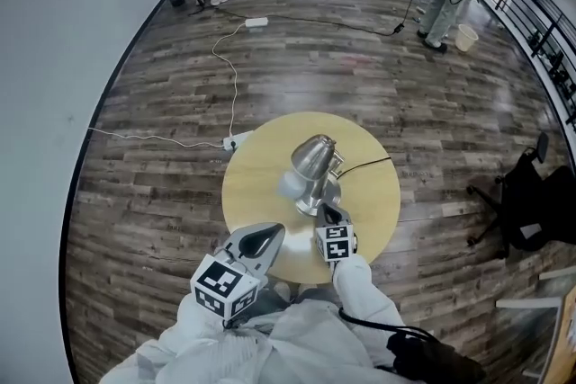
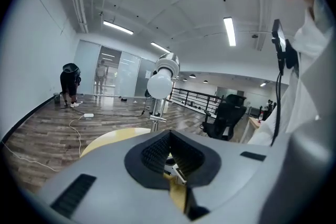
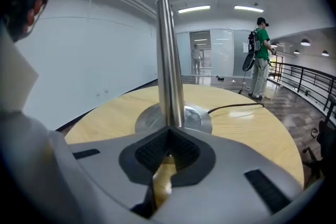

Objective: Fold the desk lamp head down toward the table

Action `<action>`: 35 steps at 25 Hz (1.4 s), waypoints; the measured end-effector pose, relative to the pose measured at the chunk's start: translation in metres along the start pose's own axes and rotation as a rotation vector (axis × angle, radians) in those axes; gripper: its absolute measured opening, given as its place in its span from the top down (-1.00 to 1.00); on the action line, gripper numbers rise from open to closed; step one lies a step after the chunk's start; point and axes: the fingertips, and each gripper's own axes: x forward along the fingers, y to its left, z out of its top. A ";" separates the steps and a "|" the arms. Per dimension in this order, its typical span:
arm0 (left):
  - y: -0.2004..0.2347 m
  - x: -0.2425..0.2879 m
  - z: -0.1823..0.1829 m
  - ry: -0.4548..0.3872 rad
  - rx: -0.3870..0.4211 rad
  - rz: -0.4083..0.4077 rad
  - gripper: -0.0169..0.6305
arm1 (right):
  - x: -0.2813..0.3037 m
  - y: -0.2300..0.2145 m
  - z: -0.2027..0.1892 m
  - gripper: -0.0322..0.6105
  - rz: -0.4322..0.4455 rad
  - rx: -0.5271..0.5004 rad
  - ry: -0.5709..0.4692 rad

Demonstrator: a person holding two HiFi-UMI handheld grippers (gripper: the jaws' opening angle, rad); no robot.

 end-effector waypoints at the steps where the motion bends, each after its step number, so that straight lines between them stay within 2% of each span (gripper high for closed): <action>1: 0.001 -0.001 0.006 0.001 0.002 -0.007 0.96 | 0.002 0.000 -0.002 0.86 -0.004 -0.007 0.005; 8: -0.005 -0.006 0.034 -0.012 0.047 -0.021 0.93 | 0.009 -0.003 -0.006 0.86 -0.018 0.007 0.011; 13: -0.025 -0.008 0.053 -0.022 0.094 -0.061 0.68 | 0.011 -0.002 -0.007 0.86 -0.015 -0.017 0.023; 16: -0.025 -0.012 0.074 -0.036 0.186 -0.019 0.52 | 0.010 -0.001 -0.007 0.86 -0.009 -0.024 0.034; 21: -0.014 0.006 0.131 0.000 0.356 0.019 0.26 | 0.008 -0.001 -0.002 0.86 -0.005 -0.022 0.039; 25: -0.007 0.030 0.163 0.076 0.462 0.059 0.23 | 0.008 -0.002 -0.004 0.86 -0.004 -0.018 0.046; 27: -0.007 0.041 0.169 0.110 0.468 0.054 0.22 | 0.009 -0.001 -0.005 0.86 -0.004 -0.019 0.044; 32: -0.008 0.061 0.167 0.191 0.415 0.034 0.22 | 0.007 -0.002 -0.002 0.86 0.007 -0.023 0.037; 35: -0.009 0.060 0.164 0.211 0.385 0.020 0.27 | 0.009 -0.004 -0.004 0.86 0.015 -0.027 0.031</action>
